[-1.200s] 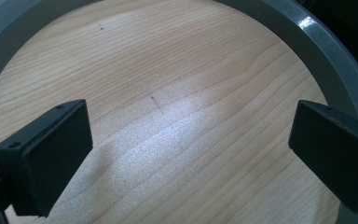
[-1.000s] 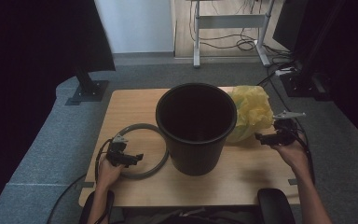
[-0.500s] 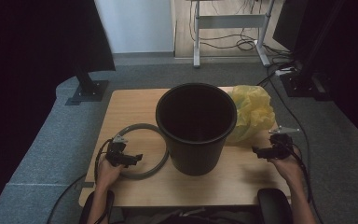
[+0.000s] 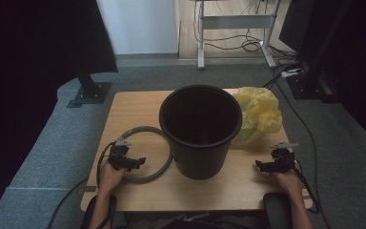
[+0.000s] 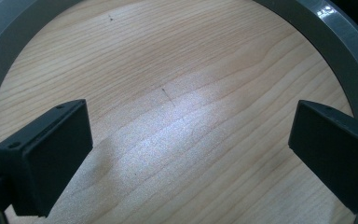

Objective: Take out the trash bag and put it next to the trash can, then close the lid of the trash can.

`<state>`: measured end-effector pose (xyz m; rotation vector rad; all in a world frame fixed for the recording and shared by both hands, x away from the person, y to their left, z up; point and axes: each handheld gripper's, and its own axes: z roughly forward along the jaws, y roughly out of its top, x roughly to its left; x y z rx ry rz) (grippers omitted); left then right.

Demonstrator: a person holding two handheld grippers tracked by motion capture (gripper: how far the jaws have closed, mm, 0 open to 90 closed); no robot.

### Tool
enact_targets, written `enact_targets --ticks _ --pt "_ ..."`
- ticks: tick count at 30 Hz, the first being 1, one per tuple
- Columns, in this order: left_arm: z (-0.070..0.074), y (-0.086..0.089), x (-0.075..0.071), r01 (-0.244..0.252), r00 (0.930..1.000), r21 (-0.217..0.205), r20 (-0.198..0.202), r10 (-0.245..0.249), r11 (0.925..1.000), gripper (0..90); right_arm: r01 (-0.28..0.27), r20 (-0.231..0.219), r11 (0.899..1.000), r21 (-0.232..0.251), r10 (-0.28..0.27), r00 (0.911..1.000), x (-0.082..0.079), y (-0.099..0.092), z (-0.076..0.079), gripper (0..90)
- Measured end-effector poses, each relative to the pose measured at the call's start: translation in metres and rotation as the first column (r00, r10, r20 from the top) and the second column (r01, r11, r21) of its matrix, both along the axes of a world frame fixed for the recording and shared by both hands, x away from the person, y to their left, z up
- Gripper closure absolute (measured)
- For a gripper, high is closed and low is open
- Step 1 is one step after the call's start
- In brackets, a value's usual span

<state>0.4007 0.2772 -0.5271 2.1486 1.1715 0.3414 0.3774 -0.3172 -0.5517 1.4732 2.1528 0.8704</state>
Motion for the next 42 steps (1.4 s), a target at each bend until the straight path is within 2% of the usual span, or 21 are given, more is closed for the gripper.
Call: enact_targets --ticks 6,11,14,21,31,35,38,42 --pt "-0.001 -0.002 0.001 0.005 1.0000 0.009 -0.003 -0.005 0.9999 0.0 0.002 0.049 1.000 -0.001 -0.002 0.9988 -0.004 0.001 -0.006 0.0" --pt "-0.001 -0.004 0.001 0.007 1.0000 0.025 -0.001 -0.007 0.9997 0.0 0.011 0.050 1.000 0.001 -0.011 0.9987 -0.005 0.001 -0.006 0.0" --pt "0.001 -0.006 0.001 -0.003 1.0000 0.067 0.007 0.003 0.9978 0.0 0.011 0.050 1.000 0.001 -0.011 0.9987 -0.005 0.001 -0.006 0.0" --pt "0.007 -0.003 0.006 -0.013 0.9998 0.075 0.015 0.012 0.9971 0.0 0.011 0.050 1.000 0.001 -0.011 0.9987 -0.005 0.001 -0.006 0.0" --pt "0.021 0.021 0.014 -0.072 0.9969 0.072 0.037 0.069 0.9948 0.0 0.007 0.051 1.000 0.000 -0.007 0.9987 -0.006 0.002 -0.006 0.0" --pt "0.025 0.037 0.018 -0.126 0.9904 0.084 0.068 0.120 0.9885 0.0 0.005 0.050 1.000 0.000 -0.005 0.9987 -0.006 0.002 -0.006 0.0" --pt "0.023 0.048 0.022 -0.157 0.9859 0.079 0.071 0.152 0.9844 0.0 0.004 0.050 1.000 0.000 -0.004 0.9987 -0.006 0.002 -0.006 0.0" --pt "0.013 0.055 0.030 -0.173 0.9838 0.070 0.059 0.169 0.9824 0.0 0.004 0.050 1.000 0.000 -0.004 0.9987 -0.006 0.002 -0.006 0.0"
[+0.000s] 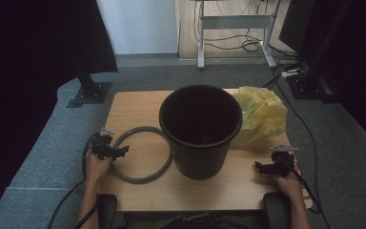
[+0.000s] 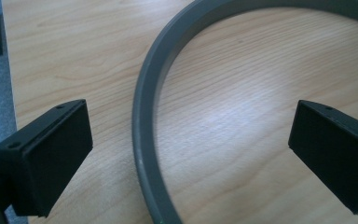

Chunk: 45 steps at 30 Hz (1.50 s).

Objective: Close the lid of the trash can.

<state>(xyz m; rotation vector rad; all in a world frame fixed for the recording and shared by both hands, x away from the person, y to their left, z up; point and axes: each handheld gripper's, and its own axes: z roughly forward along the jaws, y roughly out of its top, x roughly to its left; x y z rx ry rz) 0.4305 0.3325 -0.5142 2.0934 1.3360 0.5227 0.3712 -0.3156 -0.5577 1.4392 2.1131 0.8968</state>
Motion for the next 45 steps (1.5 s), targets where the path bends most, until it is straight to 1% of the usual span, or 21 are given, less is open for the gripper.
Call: enact_targets --ticks 3,8,11,13,20,21,23,24,26,29,31,34,37,40,45 --pt "-0.010 0.001 0.004 -0.013 0.9999 0.017 -0.008 0.013 0.9998 0.0 0.000 0.000 1.000 0.000 0.000 1.0000 0.000 0.000 0.000 0.0" --pt "-0.026 -0.001 0.007 0.004 0.9991 0.047 -0.044 -0.002 0.9989 0.0 -0.007 0.001 1.000 0.000 0.007 1.0000 -0.001 0.000 0.000 0.0" --pt "-0.030 0.002 0.007 0.001 0.9987 -0.004 -0.051 -0.001 1.0000 0.0 -0.012 0.000 1.000 0.000 0.012 0.9999 -0.001 0.000 0.000 0.0" --pt "-0.032 0.003 0.006 0.002 0.9995 -0.013 -0.032 -0.002 0.9999 0.0 -0.014 0.001 1.000 0.000 0.014 0.9999 -0.001 0.000 0.000 0.0" --pt "-0.032 0.004 0.006 -0.010 0.9995 -0.016 -0.029 0.010 0.9998 0.1 -0.023 0.000 1.000 0.001 0.023 0.9997 -0.002 0.000 0.000 0.0" --pt "-0.032 0.005 0.006 -0.018 0.9996 -0.020 -0.023 0.018 0.9996 1.8 -0.025 0.000 1.000 0.001 0.025 0.9997 -0.002 0.000 0.000 0.0" --pt "-0.029 0.007 0.004 -0.048 0.9987 -0.022 -0.019 0.047 0.9986 8.6 -0.026 0.000 1.000 0.001 0.026 0.9997 -0.002 0.000 0.000 0.0" --pt "-0.027 0.009 0.003 -0.065 0.9977 -0.024 -0.019 0.065 0.9976 16.3 -0.026 0.000 1.000 0.001 0.026 0.9997 -0.002 0.000 0.000 0.0" --pt "-0.024 0.014 0.001 -0.082 0.9965 -0.026 -0.021 0.081 0.9963 31.6 -0.026 0.000 1.000 0.001 0.026 0.9997 -0.002 0.000 0.000 0.0" --pt "-0.022 0.016 0.000 -0.092 0.9953 -0.023 -0.031 0.091 0.9955 45.1 -0.026 0.000 1.000 0.001 0.026 0.9997 -0.002 0.000 0.000 0.0" --pt "-0.020 0.016 -0.001 -0.090 0.9953 -0.023 -0.037 0.089 0.9957 57.9 -0.026 0.000 1.000 0.001 0.026 0.9997 -0.002 0.000 0.000 0.0" --pt "-0.019 0.015 -0.001 -0.087 0.9952 -0.020 -0.048 0.086 0.9960 74.1 -0.026 0.000 1.000 0.001 0.026 0.9997 -0.002 0.000 0.000 0.0" --pt "-0.017 0.012 0.000 -0.100 0.9933 -0.010 -0.058 0.100 0.9949 76.8 -0.026 0.000 1.000 0.001 0.026 0.9997 -0.002 0.000 0.000 0.0" --pt "-0.017 0.014 0.001 -0.099 0.9927 -0.028 -0.072 0.096 0.9947 78.7 -0.029 0.000 1.000 0.000 0.029 0.9996 -0.002 0.000 0.000 0.0" --pt "-0.016 0.021 0.001 -0.119 0.9885 -0.077 -0.103 0.111 0.9899 79.0 -0.032 0.001 0.999 0.000 0.032 0.9995 -0.002 0.000 0.000 0.0"
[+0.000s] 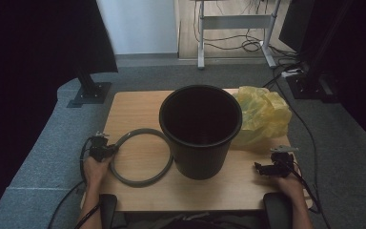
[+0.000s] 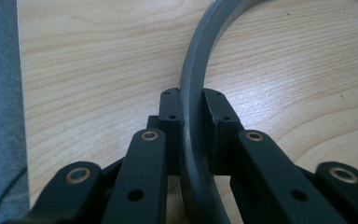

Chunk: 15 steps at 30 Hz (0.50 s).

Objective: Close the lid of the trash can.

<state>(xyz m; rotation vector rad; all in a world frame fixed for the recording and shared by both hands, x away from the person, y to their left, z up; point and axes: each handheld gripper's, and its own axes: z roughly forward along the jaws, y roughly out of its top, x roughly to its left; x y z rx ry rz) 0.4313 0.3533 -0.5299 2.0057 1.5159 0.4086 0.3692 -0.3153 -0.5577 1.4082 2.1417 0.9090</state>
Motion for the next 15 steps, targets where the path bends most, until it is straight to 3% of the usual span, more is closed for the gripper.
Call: enact_targets --ticks 11,15 --pt "0.011 0.018 -0.004 -0.025 0.9994 -0.124 -0.025 0.022 0.9920 79.2 -0.002 0.000 1.000 0.001 0.002 1.0000 0.000 0.000 0.000 0.0" --pt "0.014 0.019 -0.002 -0.005 0.9987 -0.123 -0.052 -0.001 0.9924 79.3 -0.002 0.000 1.000 0.001 0.002 1.0000 0.000 0.000 0.000 0.0"
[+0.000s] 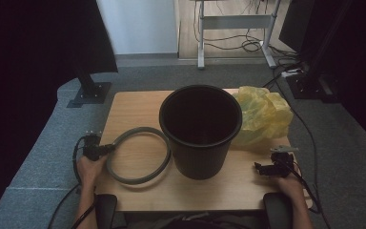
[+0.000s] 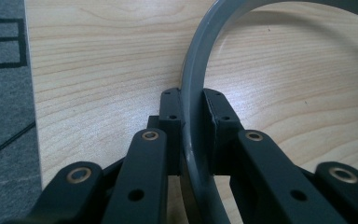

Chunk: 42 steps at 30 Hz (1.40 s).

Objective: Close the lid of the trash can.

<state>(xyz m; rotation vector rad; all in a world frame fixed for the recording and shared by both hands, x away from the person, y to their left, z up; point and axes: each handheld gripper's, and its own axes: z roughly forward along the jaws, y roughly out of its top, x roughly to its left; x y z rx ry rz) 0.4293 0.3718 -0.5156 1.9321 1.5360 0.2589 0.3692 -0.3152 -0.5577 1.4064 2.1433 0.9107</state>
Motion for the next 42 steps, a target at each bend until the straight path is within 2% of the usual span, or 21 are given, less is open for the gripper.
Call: enact_targets --ticks 6,17,24,42 --pt "0.011 0.002 0.002 0.018 0.9997 -0.002 -0.017 -0.018 0.9998 79.2 0.000 0.000 1.000 0.000 0.000 1.0000 0.000 0.000 0.000 0.0" --pt "0.041 0.005 0.008 0.047 0.9984 0.012 -0.032 -0.046 0.9988 79.2 -0.007 -0.001 1.000 -0.001 0.007 1.0000 -0.001 0.000 0.000 0.0" --pt "0.060 0.011 0.010 0.049 0.9977 0.028 -0.048 -0.048 0.9984 79.1 -0.006 0.001 1.000 0.000 0.006 1.0000 -0.002 0.000 0.000 0.0" --pt "0.111 0.021 0.017 0.044 0.9980 0.005 -0.045 -0.044 0.9990 79.1 -0.007 0.002 1.000 -0.001 0.007 1.0000 -0.002 0.000 0.000 0.0"
